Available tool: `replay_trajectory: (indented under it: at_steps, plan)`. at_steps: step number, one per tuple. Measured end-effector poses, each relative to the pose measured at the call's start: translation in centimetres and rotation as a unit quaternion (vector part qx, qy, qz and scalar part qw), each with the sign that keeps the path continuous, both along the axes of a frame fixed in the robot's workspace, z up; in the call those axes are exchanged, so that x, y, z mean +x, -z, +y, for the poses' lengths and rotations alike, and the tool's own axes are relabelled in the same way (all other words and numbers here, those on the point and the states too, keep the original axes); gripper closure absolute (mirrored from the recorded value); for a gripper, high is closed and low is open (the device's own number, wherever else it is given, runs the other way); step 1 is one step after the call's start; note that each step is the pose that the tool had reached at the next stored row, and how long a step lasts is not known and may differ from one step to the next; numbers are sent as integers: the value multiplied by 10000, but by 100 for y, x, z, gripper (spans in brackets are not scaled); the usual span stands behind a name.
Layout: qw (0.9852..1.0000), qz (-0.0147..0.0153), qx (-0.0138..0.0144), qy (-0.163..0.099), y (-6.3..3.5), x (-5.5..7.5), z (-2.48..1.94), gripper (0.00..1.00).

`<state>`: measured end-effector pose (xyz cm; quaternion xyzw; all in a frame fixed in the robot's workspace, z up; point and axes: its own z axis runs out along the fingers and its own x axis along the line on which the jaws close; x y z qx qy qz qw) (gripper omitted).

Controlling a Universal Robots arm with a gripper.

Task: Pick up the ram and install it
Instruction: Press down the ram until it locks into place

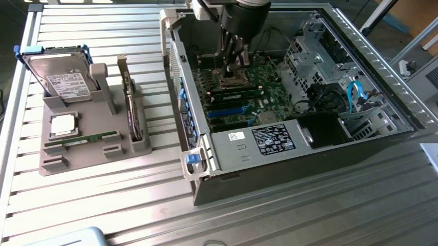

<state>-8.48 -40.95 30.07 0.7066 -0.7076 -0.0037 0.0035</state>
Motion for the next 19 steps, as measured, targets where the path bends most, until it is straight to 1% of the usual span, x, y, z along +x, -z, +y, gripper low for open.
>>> replay_trajectory:
  at_steps: [3, 7, 11, 19]
  plan:
    - [10000, 0, 0, -1, 0, 4, 0, 90]
    - [10000, 0, 0, 0, -1, 54, 0, 90]
    - [10000, 2, 0, 0, -1, 129, 0, 90]
    - [10000, 21, 0, 0, -3, 312, 0, 90]
